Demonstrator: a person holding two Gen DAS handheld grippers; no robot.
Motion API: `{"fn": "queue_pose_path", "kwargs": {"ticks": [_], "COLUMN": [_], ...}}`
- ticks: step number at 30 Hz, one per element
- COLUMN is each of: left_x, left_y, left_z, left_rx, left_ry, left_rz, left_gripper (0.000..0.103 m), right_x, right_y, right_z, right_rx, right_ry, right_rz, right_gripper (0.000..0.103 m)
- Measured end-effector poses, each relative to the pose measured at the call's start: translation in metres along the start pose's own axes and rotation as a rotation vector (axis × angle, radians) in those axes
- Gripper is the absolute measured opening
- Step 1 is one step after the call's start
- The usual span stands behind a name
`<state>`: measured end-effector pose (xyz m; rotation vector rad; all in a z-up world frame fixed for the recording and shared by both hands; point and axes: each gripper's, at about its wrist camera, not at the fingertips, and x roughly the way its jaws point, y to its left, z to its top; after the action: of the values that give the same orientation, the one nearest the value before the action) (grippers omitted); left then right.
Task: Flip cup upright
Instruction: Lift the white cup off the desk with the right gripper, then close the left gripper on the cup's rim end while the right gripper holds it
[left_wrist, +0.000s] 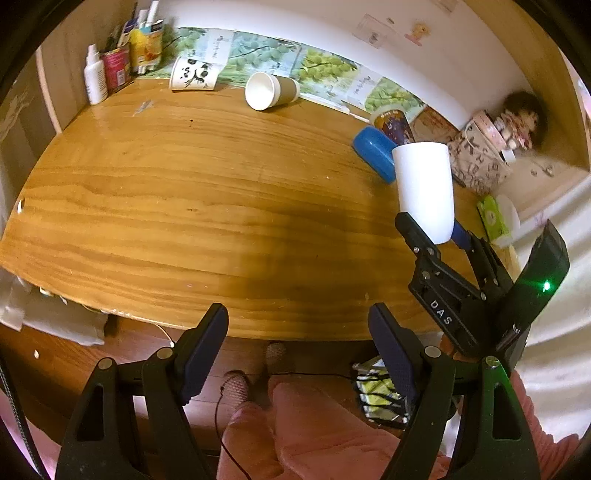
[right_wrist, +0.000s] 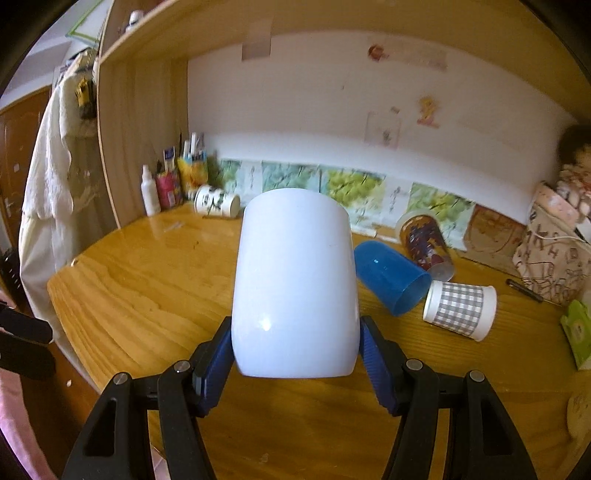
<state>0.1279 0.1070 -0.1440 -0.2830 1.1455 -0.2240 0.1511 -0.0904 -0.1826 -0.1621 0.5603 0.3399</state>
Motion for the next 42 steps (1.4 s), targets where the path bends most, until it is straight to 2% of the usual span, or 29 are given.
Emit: {"fn": "queue_pose_path", "kwargs": {"ticks": [4,8,16,22,29,42], "left_x": [-0.001,-0.003,0.005,0.024,0.053,0.109], "left_y": [0.0,-0.001,-0.017,-0.031,-0.042,-0.052], "left_z": [0.005,0.017,0.049,0.061,0.068,0.073], "left_rx": [0.033,0.049,0.074,0.051,-0.004,-0.13], "left_ry": [-0.004,-0.005,0.025,0.078,0.153,0.291], "left_rz": [0.0,-0.034,-0.156,-0.2,-0.203,-0.202], "left_gripper": [0.081,0.081,0.081,0.084,0.084,0.084], "right_x": [-0.005,-0.006,-0.017,-0.01,0.005,0.018], "right_y": [0.004,0.009,0.019,0.016,0.003,-0.011], "right_z": [-0.014,-0.021,-0.025,-0.026,-0.038,-0.047], "right_rx": [0.03,0.028,-0.032,-0.029,0.036,0.058], "right_ry": [-0.039,-0.034,-0.042,0.058,0.197,0.285], "right_rz": [-0.036,-0.052,-0.093,-0.088,-0.082,-0.024], "right_gripper": [0.065,0.065,0.065,0.065,0.065,0.065]}}
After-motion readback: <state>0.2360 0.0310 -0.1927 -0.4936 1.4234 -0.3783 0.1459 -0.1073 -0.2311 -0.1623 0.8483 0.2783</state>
